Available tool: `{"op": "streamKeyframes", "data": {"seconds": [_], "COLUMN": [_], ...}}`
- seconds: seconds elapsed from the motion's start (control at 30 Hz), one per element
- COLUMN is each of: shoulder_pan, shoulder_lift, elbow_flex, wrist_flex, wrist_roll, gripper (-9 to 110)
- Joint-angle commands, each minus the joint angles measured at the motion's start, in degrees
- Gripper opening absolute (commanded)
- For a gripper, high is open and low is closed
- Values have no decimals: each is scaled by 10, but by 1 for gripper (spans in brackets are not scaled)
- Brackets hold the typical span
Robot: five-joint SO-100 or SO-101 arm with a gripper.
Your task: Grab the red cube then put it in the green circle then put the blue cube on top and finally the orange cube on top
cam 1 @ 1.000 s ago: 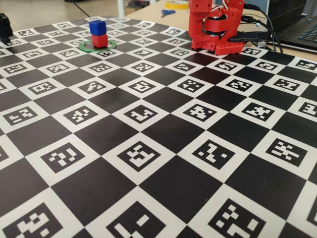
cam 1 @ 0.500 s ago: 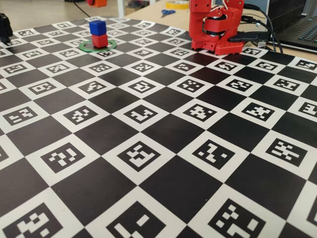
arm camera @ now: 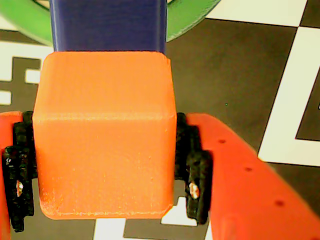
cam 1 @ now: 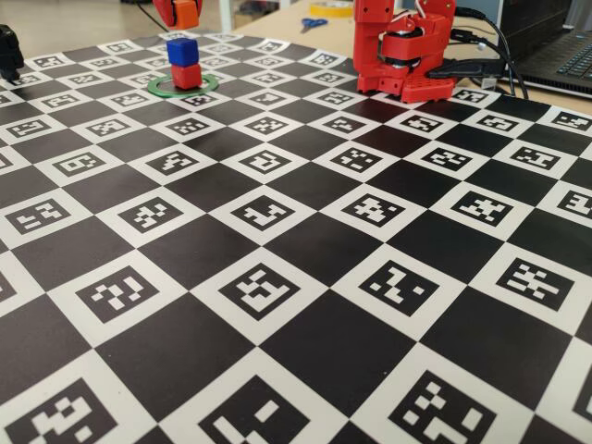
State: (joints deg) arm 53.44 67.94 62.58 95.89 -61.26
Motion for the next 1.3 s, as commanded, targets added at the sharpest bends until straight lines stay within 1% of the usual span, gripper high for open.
{"op": "streamKeyframes", "data": {"seconds": [0.0, 1.27], "shoulder_pan": [7, 19], "shoulder_lift": [16, -4], "elbow_flex": [-49, -16], "wrist_flex": [-12, -45], "wrist_roll": [-3, -3], "gripper": [8, 8]}}
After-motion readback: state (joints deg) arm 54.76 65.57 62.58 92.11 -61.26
